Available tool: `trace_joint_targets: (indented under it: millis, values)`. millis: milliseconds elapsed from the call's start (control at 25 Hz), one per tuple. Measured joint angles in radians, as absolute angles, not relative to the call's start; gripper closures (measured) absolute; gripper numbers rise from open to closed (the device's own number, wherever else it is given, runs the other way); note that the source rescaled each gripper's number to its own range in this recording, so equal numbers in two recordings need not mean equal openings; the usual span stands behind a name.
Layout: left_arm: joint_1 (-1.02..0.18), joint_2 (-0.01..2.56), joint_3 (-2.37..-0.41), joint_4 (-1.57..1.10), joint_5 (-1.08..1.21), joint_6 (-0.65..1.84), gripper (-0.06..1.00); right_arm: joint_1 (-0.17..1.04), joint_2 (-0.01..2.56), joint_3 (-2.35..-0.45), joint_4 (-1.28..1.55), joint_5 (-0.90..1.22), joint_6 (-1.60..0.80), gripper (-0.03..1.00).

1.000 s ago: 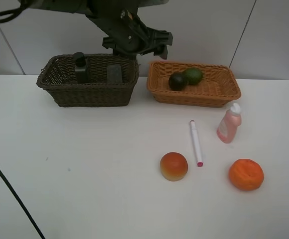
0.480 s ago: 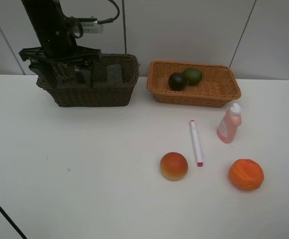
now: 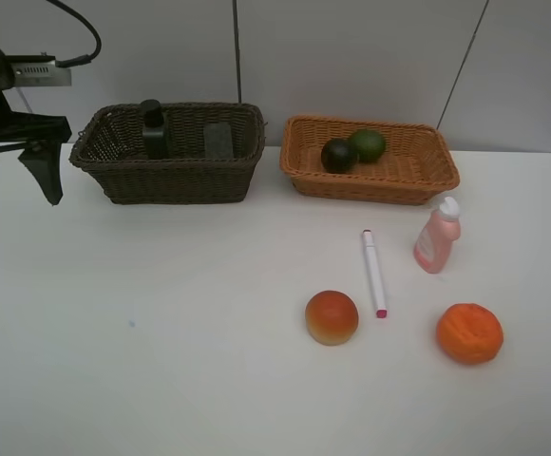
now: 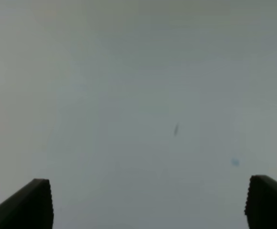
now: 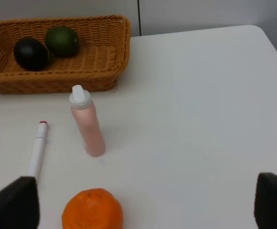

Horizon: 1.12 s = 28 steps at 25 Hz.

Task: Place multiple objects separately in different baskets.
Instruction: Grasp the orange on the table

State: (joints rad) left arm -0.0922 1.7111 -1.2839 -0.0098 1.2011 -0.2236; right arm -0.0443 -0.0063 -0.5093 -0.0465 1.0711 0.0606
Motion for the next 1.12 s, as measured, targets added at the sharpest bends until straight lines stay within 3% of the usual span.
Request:
trace_joint_targets:
  millis: [240, 480, 800, 1120]
  values:
    - [-0.092, 1.265, -0.928, -0.053, 1.195, -0.175, -0.04, -0.044, -0.006, -0.509, -0.047, 1.071, 0.061, -0.03]
    - [-0.092, 0.744, -0.701, -0.065, 1.158, -0.033, -0.04, -0.044, -0.006, -0.509, -0.047, 1.071, 0.061, -0.03]
    - [-0.092, 0.178, -0.558, -0.065, 1.147, 0.078, -0.04, -0.044, -0.006, -0.509, -0.047, 1.071, 0.061, -0.03]
    - [-0.091, -0.005, -0.548, -0.073, 1.147, 0.082, -0.04, -0.044, -0.006, -0.509, -0.047, 1.071, 0.061, -0.03]
